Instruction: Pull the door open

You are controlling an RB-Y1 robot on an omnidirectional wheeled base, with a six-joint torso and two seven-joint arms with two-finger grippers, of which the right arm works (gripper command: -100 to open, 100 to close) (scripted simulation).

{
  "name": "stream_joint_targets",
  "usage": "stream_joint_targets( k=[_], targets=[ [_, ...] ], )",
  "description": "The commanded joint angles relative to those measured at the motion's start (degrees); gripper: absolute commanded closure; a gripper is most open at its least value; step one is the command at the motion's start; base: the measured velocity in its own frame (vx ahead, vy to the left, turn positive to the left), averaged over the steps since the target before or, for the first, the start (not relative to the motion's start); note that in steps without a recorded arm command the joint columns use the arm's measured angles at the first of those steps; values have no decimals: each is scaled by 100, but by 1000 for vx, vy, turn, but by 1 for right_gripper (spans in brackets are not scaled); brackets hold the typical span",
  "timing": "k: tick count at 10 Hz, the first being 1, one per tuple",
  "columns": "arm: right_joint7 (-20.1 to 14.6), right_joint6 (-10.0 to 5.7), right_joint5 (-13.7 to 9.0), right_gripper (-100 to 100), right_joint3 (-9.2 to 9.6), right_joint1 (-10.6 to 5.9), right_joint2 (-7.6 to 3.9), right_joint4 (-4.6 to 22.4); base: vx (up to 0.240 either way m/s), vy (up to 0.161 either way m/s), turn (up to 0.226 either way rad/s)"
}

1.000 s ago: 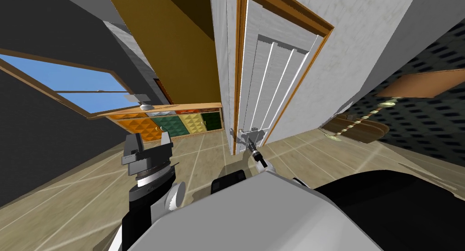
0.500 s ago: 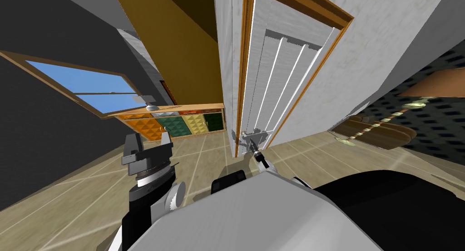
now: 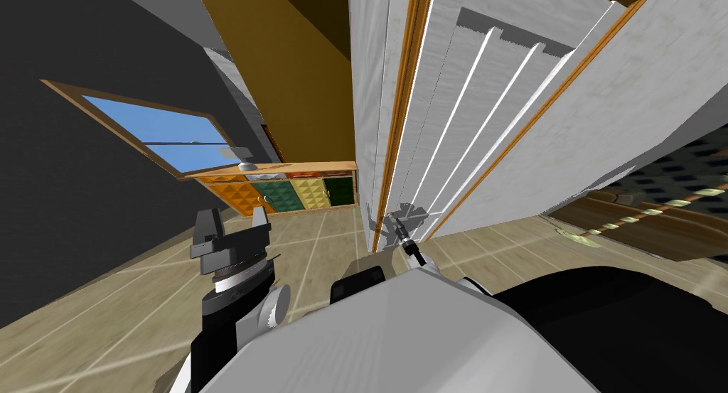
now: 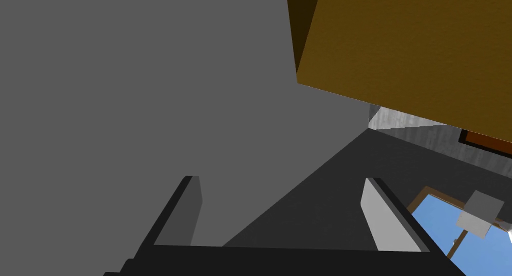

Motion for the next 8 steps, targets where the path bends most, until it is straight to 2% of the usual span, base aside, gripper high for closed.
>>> stream_joint_targets(
  k=[1, 2, 3, 8],
  targets=[
    [-12, 9, -34, -100, -55, 60, -32, -51, 215, -70, 61],
    [-14, -52, -21, -100, -33, -17, -19, 81, 90, -39, 15],
    [-14, -52, -21, 100, -33, -17, -19, 81, -13, 6, -8],
    [-14, -52, -21, 100, -33, -17, -19, 81, -17, 5, -4]
  ],
)
